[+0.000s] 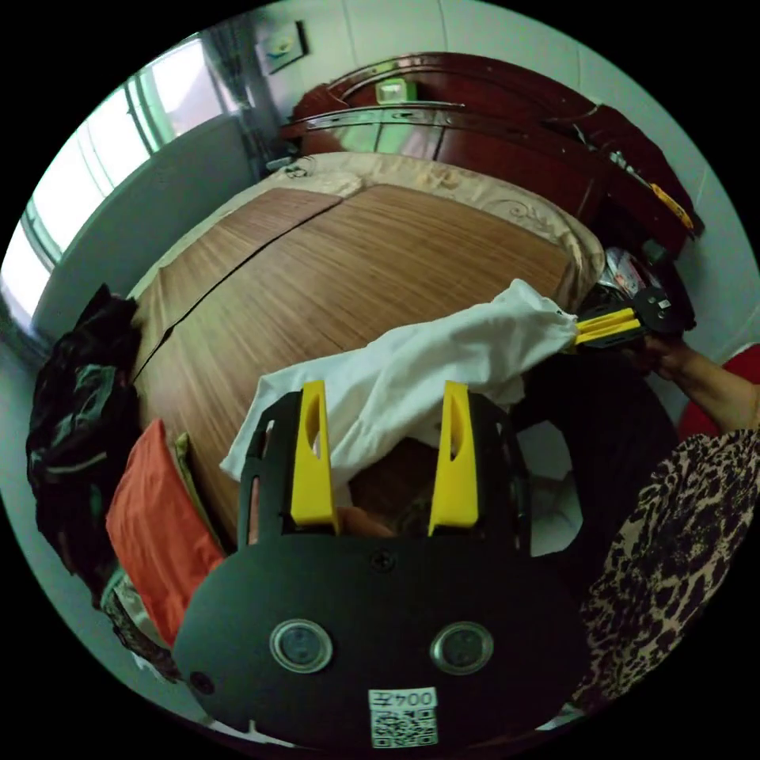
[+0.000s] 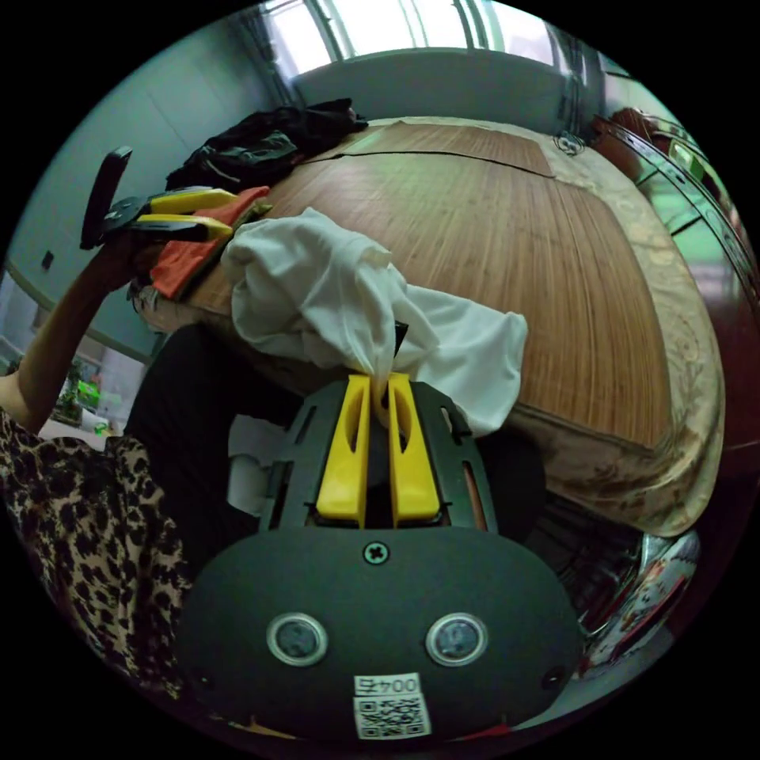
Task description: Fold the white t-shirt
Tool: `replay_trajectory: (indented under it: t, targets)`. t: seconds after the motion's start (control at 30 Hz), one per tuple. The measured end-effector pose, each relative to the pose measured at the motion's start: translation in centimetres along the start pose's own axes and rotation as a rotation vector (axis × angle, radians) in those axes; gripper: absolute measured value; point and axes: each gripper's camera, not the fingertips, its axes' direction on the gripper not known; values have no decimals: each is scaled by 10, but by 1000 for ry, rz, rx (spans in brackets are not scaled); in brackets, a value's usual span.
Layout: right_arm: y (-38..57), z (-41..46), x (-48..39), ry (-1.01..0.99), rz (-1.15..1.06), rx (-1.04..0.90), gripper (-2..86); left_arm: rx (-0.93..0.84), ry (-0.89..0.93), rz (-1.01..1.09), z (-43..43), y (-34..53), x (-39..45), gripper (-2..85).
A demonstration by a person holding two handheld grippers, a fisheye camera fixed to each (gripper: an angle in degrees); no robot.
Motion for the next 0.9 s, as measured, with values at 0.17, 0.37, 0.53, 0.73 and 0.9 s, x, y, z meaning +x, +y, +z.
replay_trajectory:
  t: [0.17, 0.37, 0.53, 0.73, 0.9]
  targets:
    - [7, -7, 16, 12, 37, -11, 50, -169, 42, 187, 51, -53, 28, 118]
    - [5, -13, 34, 36, 103, -24, 50, 28, -158, 211, 26, -55, 64, 31]
    - [6, -22, 61, -45, 173, -13, 50, 6, -155, 166, 42, -35, 66, 27]
    - [-2, -40, 78, -79, 210, 7, 50, -121, -61, 104, 58, -53, 36, 43]
    - [-6, -50, 92, -109, 233, 6, 50, -69, -26, 166, 30, -79, -5, 93]
